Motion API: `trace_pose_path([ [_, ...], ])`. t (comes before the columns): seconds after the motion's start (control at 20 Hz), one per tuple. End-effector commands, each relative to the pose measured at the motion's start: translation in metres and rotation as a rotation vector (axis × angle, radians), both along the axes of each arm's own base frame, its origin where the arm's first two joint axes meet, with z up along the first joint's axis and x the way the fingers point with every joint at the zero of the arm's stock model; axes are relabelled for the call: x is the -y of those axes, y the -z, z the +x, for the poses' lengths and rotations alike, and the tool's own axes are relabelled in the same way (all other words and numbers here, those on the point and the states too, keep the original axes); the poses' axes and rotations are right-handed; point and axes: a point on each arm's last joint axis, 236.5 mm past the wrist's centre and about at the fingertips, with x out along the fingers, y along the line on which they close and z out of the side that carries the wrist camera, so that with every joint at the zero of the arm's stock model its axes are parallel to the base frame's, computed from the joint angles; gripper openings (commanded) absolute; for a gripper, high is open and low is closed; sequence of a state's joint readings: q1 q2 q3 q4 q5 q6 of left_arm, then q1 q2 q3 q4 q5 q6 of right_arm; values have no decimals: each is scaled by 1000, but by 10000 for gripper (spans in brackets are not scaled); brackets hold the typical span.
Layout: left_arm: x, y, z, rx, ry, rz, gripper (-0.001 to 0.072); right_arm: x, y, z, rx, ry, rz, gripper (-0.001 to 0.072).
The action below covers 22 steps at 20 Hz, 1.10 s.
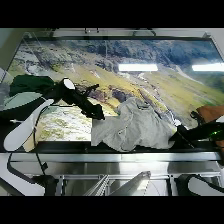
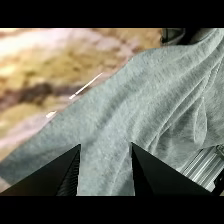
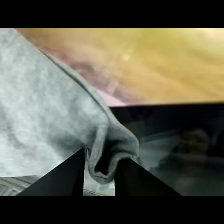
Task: Fold the shirts.
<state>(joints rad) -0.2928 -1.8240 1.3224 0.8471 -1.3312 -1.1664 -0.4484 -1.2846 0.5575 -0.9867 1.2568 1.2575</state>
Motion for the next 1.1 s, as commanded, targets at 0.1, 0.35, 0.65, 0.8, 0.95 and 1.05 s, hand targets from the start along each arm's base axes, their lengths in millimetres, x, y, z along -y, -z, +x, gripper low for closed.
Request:
trace_pose_path([
  [0.1, 7, 28, -6, -35, 137, 155, 352, -29, -5, 21, 94, -27, 111, 13],
  [0.35, 27, 30, -9, -27, 241, 170, 148, -46, -24, 36, 170, -9, 213, 12],
  [0.65, 62, -45, 9, 43, 242, -93, 23, -53, -65, 56, 255, -61, 313, 12],
  [0.8, 61, -160, 44, 140, 93, -420, 23, -57, -146, 98, 436, -119, 443, 11],
  [0.95, 15, -285, 69, 348, -52, -650, 17, -54, -257, 151, 766, -145, 491, 11],
  [1.05, -26, -335, 73, 498, -130, -651, 17, -42, -317, 183, 970, -154, 386, 11],
])
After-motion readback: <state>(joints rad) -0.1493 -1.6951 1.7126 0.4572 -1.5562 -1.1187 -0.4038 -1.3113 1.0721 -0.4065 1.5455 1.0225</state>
